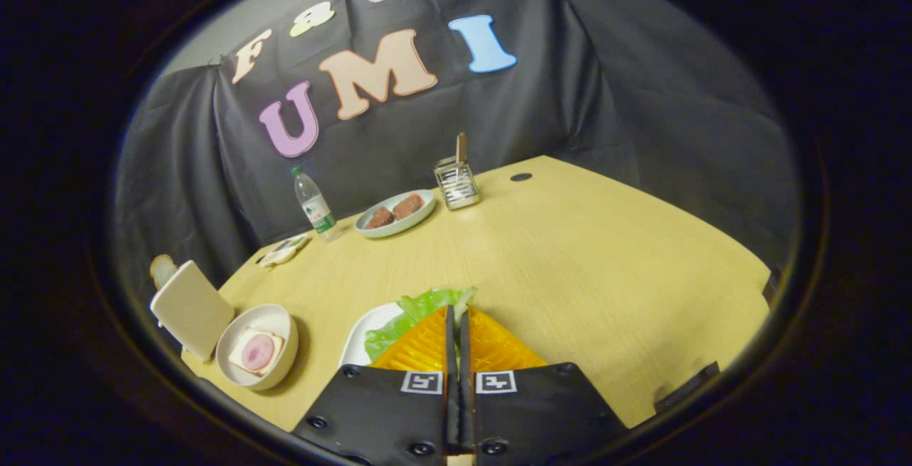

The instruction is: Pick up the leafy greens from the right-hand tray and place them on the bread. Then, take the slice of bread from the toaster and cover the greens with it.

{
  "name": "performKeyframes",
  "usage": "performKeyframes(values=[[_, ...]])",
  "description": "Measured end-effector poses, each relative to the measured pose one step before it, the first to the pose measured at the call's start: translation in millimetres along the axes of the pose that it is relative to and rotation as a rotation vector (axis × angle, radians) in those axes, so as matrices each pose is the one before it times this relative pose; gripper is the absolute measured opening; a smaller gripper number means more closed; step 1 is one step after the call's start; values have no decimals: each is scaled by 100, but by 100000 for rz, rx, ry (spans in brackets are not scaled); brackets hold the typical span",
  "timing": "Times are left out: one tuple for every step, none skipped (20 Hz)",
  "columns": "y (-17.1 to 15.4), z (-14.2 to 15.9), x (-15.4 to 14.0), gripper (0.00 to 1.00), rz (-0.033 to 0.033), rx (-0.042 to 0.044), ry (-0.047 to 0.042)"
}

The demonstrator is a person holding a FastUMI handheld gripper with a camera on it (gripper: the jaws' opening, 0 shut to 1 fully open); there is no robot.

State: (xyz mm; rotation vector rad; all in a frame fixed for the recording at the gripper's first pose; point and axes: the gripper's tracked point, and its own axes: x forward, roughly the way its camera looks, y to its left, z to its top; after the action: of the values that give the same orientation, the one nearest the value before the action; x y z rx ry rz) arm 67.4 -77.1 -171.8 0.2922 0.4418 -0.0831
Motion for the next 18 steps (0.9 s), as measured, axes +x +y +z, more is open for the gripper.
performKeyframes(values=[[409,592,-496,3,946,-25,-1990],[398,484,-350,3,1058,156,-1858],[596,500,-368,3,1302,-65,-1618],[545,384,-394,3,1208,-105,-1658],[505,257,-268,3,836,-287,-814],[446,318,-224,3,445,-370,-1112],[519,496,-237,3,503,-152,-1604],[799,175,-290,3,1335,-505,-991],[846,283,-146,3,1417,-477,-1165],[797,403,-330,3,1373,-329,-1235],[842,299,-196,3,1131,-387,-989],[758,263,-228,3,1061,-509,-1093],[1014,441,-217,3,1546,-356,-1309],[1200,359,-325,3,2035,-22,-1361],[1444,429,-285,3,2775,176,-1036],[1596,171,-229,3,3164,416,-814],[1658,230,-231,3,3365,266,-704],[1497,162,-180,3,3011,-215,-833]])
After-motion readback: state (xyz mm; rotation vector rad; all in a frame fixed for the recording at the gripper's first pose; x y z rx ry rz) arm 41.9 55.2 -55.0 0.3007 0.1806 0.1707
